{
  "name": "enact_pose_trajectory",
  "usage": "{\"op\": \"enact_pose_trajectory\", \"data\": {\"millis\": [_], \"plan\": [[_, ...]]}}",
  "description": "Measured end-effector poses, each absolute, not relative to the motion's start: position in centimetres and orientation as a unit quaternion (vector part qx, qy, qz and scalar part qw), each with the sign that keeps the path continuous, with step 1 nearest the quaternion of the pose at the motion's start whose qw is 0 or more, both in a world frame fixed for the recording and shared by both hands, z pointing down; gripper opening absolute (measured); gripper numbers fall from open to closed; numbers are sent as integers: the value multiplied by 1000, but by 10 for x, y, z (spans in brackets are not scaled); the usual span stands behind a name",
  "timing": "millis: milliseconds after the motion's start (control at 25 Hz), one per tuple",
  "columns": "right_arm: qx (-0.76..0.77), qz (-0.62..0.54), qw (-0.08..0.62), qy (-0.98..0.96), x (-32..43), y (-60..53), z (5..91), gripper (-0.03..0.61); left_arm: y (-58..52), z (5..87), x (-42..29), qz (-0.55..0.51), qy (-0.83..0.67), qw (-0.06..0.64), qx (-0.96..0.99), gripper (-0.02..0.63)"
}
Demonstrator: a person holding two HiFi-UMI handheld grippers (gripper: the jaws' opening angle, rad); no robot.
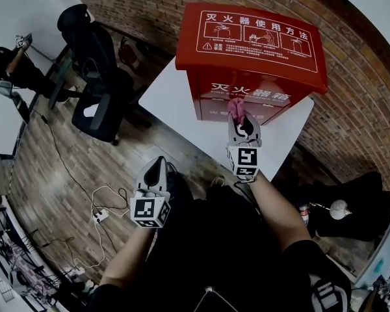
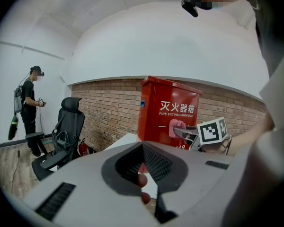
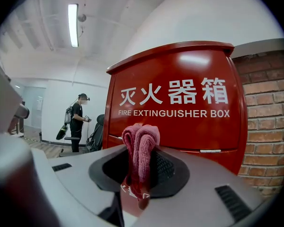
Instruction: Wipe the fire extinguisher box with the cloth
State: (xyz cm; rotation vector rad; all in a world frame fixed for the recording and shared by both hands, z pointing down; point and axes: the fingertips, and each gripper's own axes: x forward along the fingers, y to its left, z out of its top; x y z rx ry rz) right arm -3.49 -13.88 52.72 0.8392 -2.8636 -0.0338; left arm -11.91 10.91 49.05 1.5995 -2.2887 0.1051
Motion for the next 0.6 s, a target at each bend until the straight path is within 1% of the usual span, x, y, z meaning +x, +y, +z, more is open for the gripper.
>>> {"op": "enact_pose_trajectory", "data": {"millis": [600], "plan": [[245,-6,76,-967,-63,-121,526,106,125,491,-128,34,-819,176,544,28]]}}
